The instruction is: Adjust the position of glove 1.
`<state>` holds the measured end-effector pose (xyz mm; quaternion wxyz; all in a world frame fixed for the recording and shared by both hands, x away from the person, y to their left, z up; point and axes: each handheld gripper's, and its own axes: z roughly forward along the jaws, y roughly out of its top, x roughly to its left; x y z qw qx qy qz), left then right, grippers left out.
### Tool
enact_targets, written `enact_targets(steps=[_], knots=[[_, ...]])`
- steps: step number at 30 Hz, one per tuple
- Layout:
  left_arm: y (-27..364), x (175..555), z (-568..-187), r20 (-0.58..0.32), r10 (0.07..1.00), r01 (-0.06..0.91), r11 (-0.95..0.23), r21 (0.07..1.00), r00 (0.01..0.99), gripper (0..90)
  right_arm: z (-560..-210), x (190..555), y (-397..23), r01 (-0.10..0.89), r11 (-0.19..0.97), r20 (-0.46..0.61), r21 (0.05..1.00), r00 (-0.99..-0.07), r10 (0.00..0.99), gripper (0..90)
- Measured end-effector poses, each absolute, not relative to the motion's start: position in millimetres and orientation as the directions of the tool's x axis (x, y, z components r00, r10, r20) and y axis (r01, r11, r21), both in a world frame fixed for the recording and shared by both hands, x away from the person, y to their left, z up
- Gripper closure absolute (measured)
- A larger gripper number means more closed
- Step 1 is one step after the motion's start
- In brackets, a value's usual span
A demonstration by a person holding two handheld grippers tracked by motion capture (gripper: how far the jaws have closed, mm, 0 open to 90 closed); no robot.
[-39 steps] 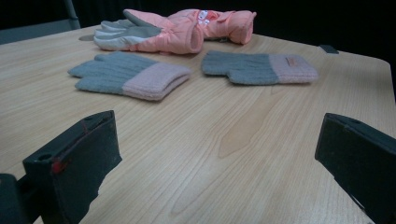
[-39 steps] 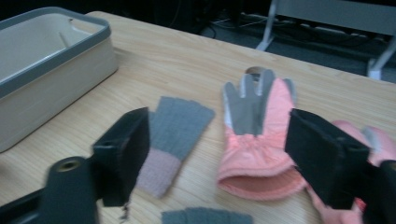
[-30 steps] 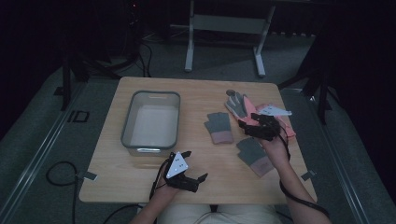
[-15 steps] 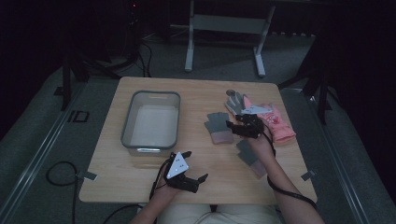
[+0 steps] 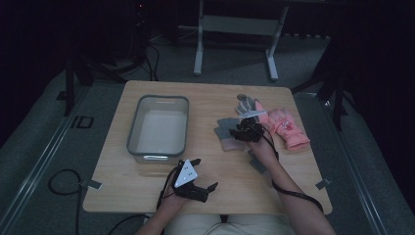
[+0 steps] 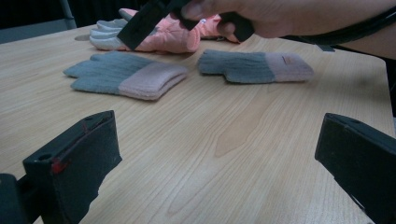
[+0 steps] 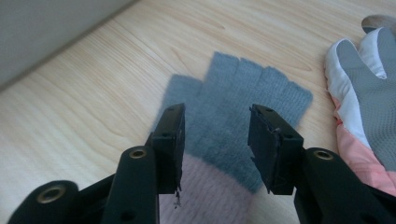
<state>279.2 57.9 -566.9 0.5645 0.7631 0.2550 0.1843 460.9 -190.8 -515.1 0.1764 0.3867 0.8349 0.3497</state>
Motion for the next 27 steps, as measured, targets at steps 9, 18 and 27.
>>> enact_targets(steps=[9,18,27], knots=[[58,279,-567,-0.007,0.595,0.18,-0.232,0.956,0.804,0.0,-535,485,-185,0.567,0.463,-0.017,0.682,-0.62,0.784,60.5],[58,279,-567,-0.007,0.596,0.178,-0.229,0.957,0.803,0.0,-546,495,-179,0.556,0.5,-0.058,0.664,-0.628,0.776,61.9],[58,279,-567,-0.007,0.599,0.179,-0.229,0.957,0.801,0.0,-546,493,-175,0.577,0.493,-0.052,0.652,-0.614,0.788,80.5]])
